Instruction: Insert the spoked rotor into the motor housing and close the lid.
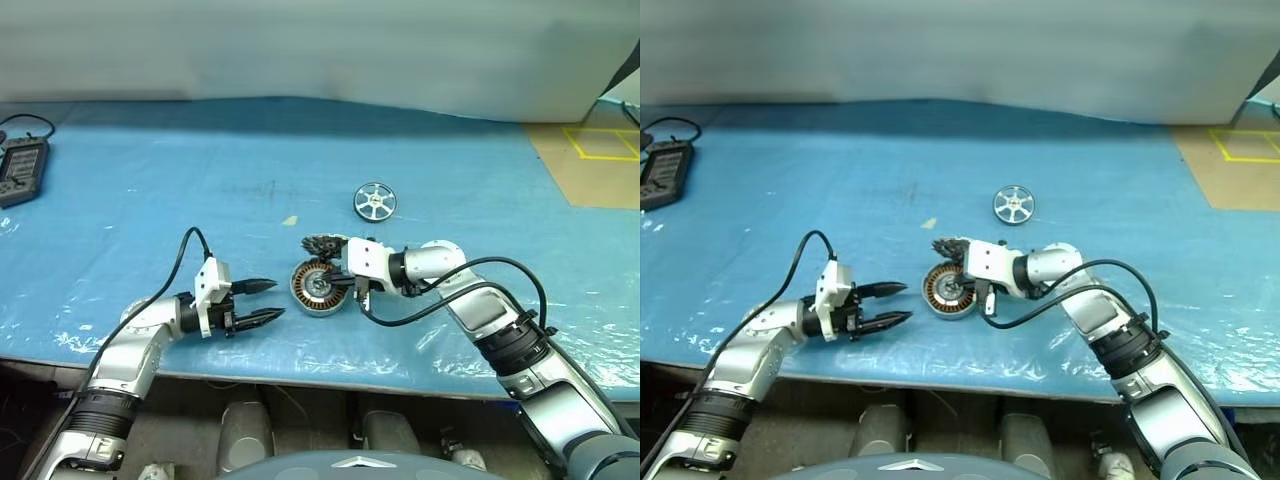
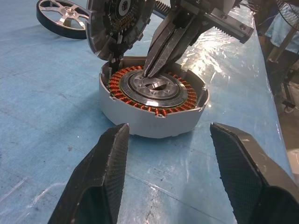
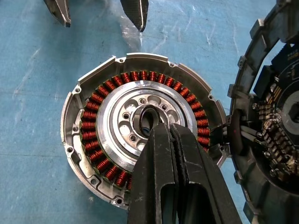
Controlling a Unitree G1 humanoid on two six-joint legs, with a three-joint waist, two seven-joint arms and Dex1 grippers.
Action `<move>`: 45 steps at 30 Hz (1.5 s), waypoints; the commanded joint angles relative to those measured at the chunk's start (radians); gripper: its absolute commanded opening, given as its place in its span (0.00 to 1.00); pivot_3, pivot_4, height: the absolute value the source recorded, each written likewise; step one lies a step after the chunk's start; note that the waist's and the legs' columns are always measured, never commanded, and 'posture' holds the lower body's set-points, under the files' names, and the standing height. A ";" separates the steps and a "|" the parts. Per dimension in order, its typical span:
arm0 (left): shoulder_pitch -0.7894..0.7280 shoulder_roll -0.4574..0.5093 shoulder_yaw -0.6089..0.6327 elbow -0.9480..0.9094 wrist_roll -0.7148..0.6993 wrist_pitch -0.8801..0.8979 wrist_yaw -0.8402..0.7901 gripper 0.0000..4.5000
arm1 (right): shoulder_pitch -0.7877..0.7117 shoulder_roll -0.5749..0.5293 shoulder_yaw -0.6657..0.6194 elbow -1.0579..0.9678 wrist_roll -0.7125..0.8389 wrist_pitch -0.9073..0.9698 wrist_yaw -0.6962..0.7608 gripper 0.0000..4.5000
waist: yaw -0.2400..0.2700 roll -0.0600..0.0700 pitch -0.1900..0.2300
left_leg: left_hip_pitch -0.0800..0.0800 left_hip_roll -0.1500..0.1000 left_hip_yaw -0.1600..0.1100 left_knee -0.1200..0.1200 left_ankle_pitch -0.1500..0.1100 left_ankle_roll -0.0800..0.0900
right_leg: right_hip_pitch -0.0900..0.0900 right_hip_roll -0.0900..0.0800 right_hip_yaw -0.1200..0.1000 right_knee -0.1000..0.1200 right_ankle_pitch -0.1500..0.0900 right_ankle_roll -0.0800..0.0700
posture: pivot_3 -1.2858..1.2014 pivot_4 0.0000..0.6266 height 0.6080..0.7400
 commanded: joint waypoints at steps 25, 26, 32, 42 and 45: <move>0.026 0.023 0.020 -0.106 -0.019 0.055 0.020 0.65 | -0.029 0.052 -0.047 -0.123 0.209 0.229 0.058 0.00 | -0.001 0.000 0.000 | 0.000 0.001 0.000 -0.001 -0.001 -0.001 | -0.001 0.001 0.000 0.000 -0.001 0.000 | 0.52 0.24 1.00; 0.028 0.023 0.020 -0.104 -0.019 0.052 0.019 0.65 | -0.029 0.053 -0.046 -0.117 0.206 0.225 0.057 0.00 | -0.001 0.000 0.000 | 0.000 0.001 0.000 -0.001 -0.001 -0.001 | -0.001 0.001 0.000 0.000 -0.001 0.000 | 0.52 0.24 1.00; 0.035 0.022 0.025 -0.074 -0.018 0.020 0.004 0.65 | -0.026 0.049 -0.036 -0.084 0.184 0.195 0.054 0.00 | -0.001 0.000 0.000 | 0.000 0.001 0.000 -0.001 -0.001 -0.001 | -0.001 0.001 0.000 0.000 -0.001 0.000 | 0.52 0.24 1.00; 0.034 0.023 0.028 -0.032 -0.013 -0.018 -0.016 0.65 | -0.004 0.048 -0.022 -0.065 0.176 0.185 0.058 0.00 | -0.001 0.000 0.000 | 0.000 0.001 0.000 -0.001 -0.001 -0.001 | -0.001 0.001 0.000 0.000 -0.001 0.000 | 0.52 0.24 1.00; 0.040 0.024 0.028 -0.027 -0.011 -0.027 -0.019 0.65 | 0.001 0.053 -0.016 -0.046 0.169 0.175 0.055 0.00 | -0.001 0.000 0.000 | 0.000 0.001 0.000 -0.001 -0.001 -0.001 | -0.001 0.001 0.000 0.000 -0.001 0.000 | 0.52 0.24 1.00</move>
